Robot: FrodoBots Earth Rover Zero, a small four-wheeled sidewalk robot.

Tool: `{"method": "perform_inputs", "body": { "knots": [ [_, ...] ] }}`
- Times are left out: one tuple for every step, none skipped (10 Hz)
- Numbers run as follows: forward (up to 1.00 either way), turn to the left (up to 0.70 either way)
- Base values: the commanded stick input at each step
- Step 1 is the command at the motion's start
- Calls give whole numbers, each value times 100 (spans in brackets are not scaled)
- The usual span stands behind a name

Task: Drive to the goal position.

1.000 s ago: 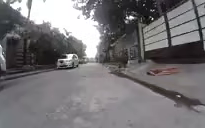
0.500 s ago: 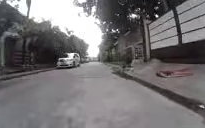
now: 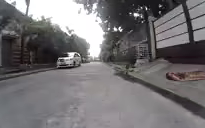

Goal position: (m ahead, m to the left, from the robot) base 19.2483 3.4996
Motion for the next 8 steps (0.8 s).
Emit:
{"method": "perform_inputs", "body": {
  "knots": [
    [100, 1],
    [100, 1],
    [100, 1],
    [100, 1],
    [100, 1],
    [100, 1],
    [100, 1],
    [100, 1]
  ]
}}
